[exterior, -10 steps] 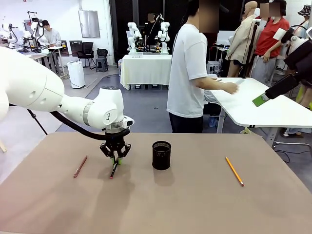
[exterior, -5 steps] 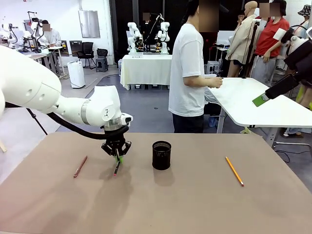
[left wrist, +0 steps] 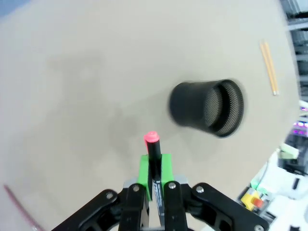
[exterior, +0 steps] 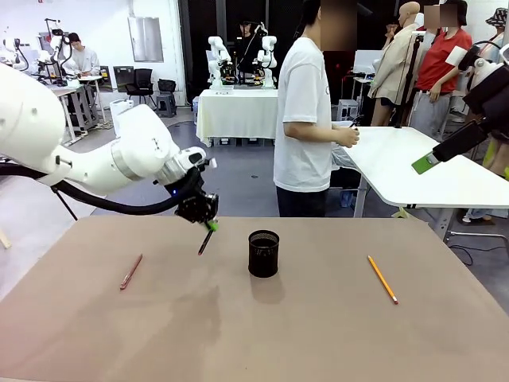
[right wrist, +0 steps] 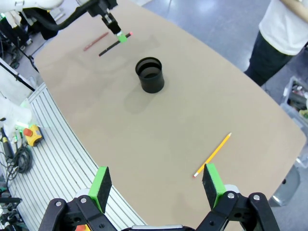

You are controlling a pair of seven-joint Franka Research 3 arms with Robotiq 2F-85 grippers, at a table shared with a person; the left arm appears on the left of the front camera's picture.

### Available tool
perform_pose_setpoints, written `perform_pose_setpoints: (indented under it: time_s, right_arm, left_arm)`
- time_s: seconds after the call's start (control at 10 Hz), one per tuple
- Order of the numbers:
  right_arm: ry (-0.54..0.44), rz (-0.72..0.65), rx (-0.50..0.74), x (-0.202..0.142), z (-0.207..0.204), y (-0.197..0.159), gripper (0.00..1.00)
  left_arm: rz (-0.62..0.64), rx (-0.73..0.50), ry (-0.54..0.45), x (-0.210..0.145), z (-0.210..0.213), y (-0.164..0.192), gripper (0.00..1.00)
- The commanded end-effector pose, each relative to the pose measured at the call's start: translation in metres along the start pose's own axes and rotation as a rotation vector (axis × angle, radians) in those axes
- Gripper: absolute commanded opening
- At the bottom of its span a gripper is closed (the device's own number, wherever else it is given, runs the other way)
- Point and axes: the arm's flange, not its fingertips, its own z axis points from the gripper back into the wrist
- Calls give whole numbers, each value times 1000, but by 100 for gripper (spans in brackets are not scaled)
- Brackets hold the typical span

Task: Place the pens into the pen holder.
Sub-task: Pick up a writing instrument from the table and place it into the Pen holder.

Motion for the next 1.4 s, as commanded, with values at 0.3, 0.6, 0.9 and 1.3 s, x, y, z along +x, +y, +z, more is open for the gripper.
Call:
perform_pose_setpoints:
  time_s: [0.3, 0.6, 0.9, 1.3]
  right_arm:
    - [-5, -6, 11, 1, 0, 1, 100]
    - [-5, -6, 11, 1, 0, 1, 100]
    - [-5, -6, 11, 1, 0, 1, 100]
    - [-5, -6, 11, 1, 0, 1, 100]
  left_arm:
    - [-343, -365, -441, -38, 43, -15, 0]
    - [-477, -547, -563, -50, 57, -21, 0]
    - [-428, -456, -605, -19, 64, -40, 0]
    - [-453, -473, -641, -26, 75, -27, 0]
